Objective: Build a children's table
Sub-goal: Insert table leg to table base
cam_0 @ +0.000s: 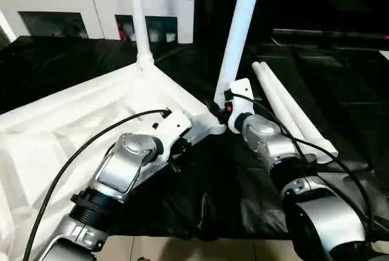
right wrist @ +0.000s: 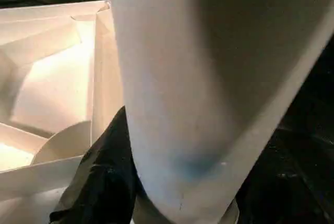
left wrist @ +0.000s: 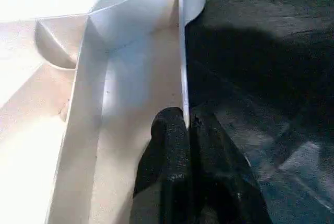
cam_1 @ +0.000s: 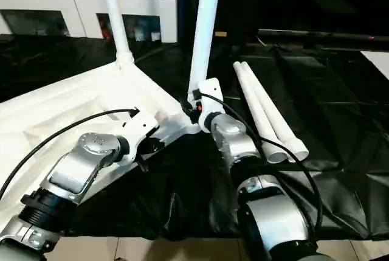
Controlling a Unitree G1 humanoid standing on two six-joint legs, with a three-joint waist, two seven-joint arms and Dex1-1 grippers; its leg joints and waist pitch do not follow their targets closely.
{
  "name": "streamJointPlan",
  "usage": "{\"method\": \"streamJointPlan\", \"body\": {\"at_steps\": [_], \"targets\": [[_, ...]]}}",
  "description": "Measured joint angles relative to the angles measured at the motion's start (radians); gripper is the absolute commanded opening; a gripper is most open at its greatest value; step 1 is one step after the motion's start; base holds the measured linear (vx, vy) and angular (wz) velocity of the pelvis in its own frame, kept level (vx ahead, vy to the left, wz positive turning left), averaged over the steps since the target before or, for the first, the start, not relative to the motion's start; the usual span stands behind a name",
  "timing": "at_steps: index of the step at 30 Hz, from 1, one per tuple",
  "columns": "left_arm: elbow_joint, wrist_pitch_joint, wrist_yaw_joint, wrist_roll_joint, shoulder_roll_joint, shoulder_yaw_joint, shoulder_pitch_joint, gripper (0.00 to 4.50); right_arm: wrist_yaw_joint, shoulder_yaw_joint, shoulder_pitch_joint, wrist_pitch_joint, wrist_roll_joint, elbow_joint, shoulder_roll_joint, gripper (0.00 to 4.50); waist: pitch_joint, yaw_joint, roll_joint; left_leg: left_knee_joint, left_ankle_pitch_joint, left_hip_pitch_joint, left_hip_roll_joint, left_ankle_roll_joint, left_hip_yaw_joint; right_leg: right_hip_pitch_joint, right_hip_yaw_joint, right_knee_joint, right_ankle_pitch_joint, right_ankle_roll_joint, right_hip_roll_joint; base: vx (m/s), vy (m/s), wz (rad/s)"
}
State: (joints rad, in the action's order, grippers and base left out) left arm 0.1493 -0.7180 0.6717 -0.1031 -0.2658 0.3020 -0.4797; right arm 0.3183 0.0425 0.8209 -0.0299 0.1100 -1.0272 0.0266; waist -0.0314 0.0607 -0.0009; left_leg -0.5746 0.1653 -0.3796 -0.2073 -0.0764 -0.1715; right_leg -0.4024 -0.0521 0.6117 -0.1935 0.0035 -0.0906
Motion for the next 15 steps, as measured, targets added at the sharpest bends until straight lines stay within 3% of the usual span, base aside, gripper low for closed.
{"method": "streamJointPlan", "body": {"at_steps": [9, 10, 12, 13, 15], "targets": [[-0.009, -0.03, -0.02, -0.007, 0.003, 0.0, -0.001, 0.0, -0.019, -0.005, 0.01, 0.033, -0.024, -0.03, -0.013, 1.95, 0.0, -0.002, 0.0, 0.0, 0.0, 0.002, 0.0, 0.0, 0.0, 0.0, 0.0, -0.001, 0.0, 0.0, 0.0, 0.0, 0.0, 0.0], [-0.009, -0.03, -0.021, -0.005, 0.003, 0.0, -0.001, 0.0, -0.02, -0.006, 0.013, 0.037, -0.024, -0.036, -0.014, 2.3, 0.0, -0.003, 0.0, 0.0, 0.0, 0.002, 0.0, 0.0, 0.0, 0.0, 0.0, -0.001, 0.0, 0.0, 0.0, 0.0, 0.0, 0.0], [-0.009, -0.03, -0.022, -0.004, 0.003, 0.0, -0.001, 0.0, -0.026, -0.011, 0.015, 0.042, -0.024, -0.041, -0.016, 2.3, 0.0, -0.003, 0.0, 0.0, 0.0, 0.002, 0.0, 0.0, 0.0, 0.0, 0.0, -0.001, 0.0, 0.0, 0.0, 0.0, 0.0, 0.0], [-0.009, -0.03, -0.022, -0.004, 0.003, 0.0, -0.001, 0.0, -0.026, -0.013, 0.016, 0.043, -0.025, -0.044, -0.016, 2.65, 0.0, -0.003, 0.0, 0.0, 0.0, 0.002, 0.0, 0.0, 0.0, 0.0, 0.0, -0.001, 0.0, 0.0, 0.0, 0.0, 0.0, 0.0], [-0.009, -0.03, -0.022, -0.001, 0.003, 0.0, -0.001, 0.0, -0.027, -0.014, 0.017, 0.044, -0.026, -0.055, -0.017, 2.67, 0.0, -0.002, 0.001, 0.0, 0.0, 0.001, 0.0, 0.0, 0.0, 0.0, 0.0, -0.001, 0.0, 0.0, 0.0, 0.0, 0.0, 0.0]]}}
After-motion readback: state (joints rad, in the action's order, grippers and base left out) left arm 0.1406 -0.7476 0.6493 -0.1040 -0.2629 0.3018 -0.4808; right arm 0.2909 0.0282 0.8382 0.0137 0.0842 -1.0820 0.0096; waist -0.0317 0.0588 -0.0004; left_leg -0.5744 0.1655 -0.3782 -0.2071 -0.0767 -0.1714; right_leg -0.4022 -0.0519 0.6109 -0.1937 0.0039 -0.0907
